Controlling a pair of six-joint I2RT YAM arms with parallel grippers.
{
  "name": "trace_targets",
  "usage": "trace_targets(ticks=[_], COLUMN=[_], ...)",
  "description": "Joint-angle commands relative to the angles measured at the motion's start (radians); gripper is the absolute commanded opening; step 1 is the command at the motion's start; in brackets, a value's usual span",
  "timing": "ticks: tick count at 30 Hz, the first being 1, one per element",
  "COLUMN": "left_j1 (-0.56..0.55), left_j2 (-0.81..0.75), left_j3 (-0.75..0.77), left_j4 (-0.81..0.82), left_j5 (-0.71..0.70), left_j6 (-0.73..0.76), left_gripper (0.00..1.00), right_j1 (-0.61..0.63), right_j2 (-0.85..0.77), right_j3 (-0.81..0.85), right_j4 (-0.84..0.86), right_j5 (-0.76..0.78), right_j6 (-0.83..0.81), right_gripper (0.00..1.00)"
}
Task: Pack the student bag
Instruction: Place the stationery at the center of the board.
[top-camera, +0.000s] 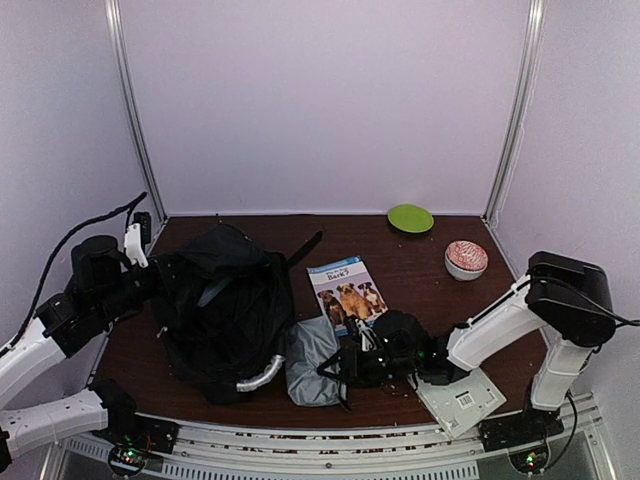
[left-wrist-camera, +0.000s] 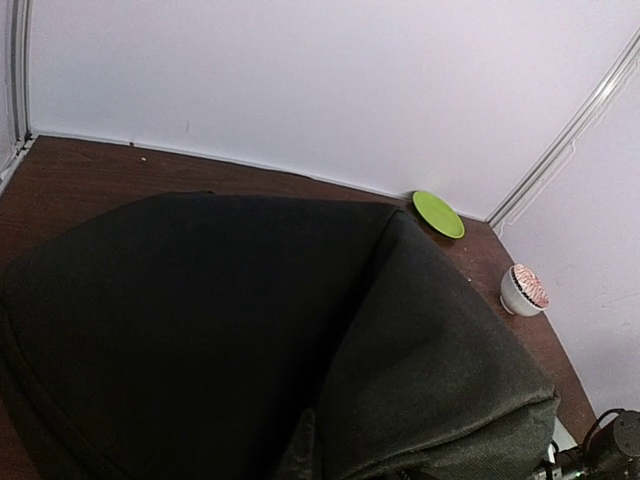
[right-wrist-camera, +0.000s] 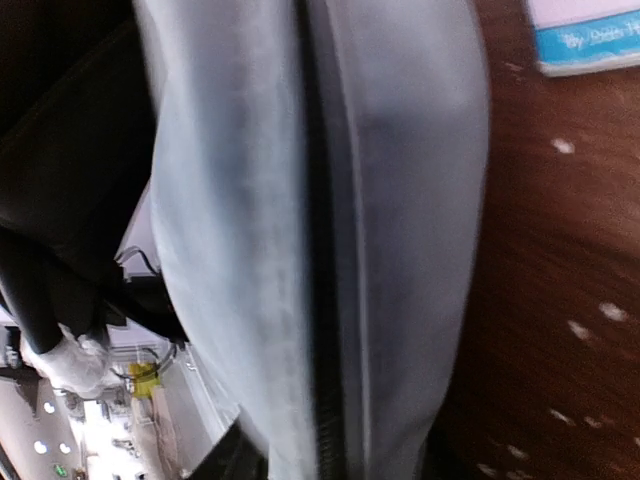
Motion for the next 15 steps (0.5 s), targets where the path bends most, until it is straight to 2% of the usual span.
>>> trace_targets(ticks=[1,5,10,15], left_j1=[0.019,0.019,0.019,0.019], left_j2=[0.065,0.107,0.13,0.171], left_j3=[-0.033,-0.031,-0.025,-0.025], left_j4=[0.028,0.043,0.042,0.031], left_j5=[0.003,-0.004,-0.037,-0.1], left_j6=[-0.03,-0.037,-0.032,-0.044], left_gripper=[0.0,0.0,0.0,0.0], right_j1=[-0.002,-0.003,-0.011,-0.082], right_j2=[-0.123,-0.286,-0.515,-0.732], right_j3=[-0.085,-0.101,-0.063,-0.069], right_j4=[-0.121,-0.357,-0.731,-1.061], right_j5=[0.067,0.16,0.367,0.584], right_j6=[-0.013,-0.074,-0.153,-0.133], right_gripper=[0.52,0.62,0.7,0.76])
